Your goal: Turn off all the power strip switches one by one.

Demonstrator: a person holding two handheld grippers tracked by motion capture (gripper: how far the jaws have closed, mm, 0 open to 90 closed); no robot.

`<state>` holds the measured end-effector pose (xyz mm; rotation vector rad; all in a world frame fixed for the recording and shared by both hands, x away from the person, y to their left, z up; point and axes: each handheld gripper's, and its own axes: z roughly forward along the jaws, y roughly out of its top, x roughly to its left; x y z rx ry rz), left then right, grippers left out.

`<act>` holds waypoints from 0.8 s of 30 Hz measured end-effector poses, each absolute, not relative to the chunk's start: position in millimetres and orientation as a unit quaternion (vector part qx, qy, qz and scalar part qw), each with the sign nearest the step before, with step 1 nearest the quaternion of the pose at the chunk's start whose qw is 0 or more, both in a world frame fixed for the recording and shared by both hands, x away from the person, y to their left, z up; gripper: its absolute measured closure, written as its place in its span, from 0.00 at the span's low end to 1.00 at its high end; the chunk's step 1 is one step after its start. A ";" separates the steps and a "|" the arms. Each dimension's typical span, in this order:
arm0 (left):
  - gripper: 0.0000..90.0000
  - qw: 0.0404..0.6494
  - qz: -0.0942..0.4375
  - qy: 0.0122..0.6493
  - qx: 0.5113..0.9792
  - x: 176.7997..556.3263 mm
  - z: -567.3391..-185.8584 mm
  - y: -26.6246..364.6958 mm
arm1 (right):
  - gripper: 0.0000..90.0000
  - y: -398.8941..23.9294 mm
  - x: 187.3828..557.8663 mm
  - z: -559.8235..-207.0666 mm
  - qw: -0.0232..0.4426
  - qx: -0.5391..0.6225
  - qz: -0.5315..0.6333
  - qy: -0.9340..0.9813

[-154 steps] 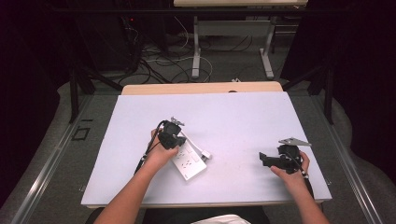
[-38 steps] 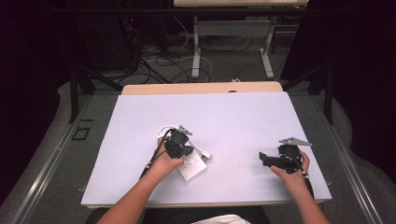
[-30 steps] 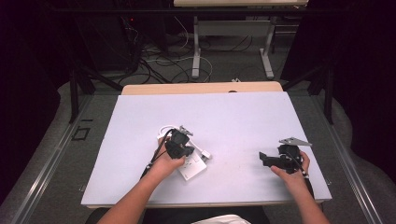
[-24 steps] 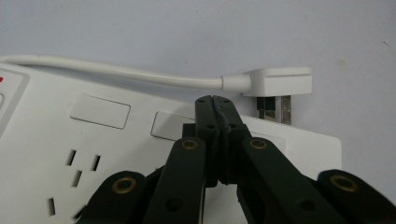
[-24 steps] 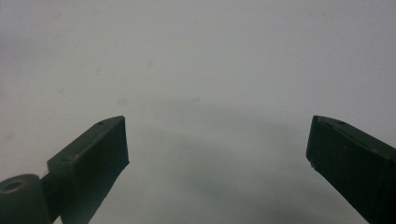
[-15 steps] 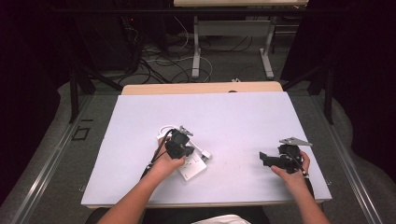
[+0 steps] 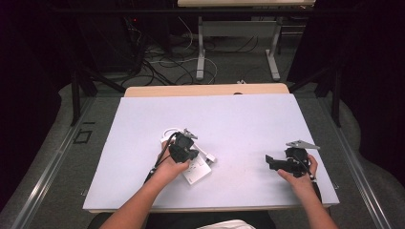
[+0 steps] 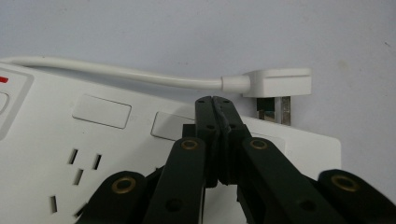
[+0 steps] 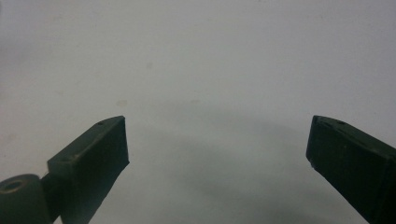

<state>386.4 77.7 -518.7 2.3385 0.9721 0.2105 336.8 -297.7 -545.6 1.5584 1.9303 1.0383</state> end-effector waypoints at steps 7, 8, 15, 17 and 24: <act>1.00 0.300 0.083 0.358 0.881 377.6 -514.1 75.5 | 0.06 -299.5 336.8 -546.2 0.226 0.563 0.376 0.701; 1.00 0.302 0.083 0.356 0.880 376.4 -513.3 75.7 | 0.06 -299.5 336.5 -546.0 0.227 0.564 0.373 0.701; 1.00 0.303 0.080 0.350 0.883 370.2 -510.6 74.5 | 0.06 -298.7 336.1 -545.6 0.227 0.563 0.375 0.701; 1.00 0.302 0.078 0.351 0.883 369.5 -510.4 74.1 | 0.06 -298.2 335.9 -545.4 0.226 0.565 0.375 0.699; 1.00 0.300 0.074 0.347 0.885 366.5 -513.6 69.9 | 0.06 -298.9 336.1 -545.6 0.227 0.563 0.375 0.701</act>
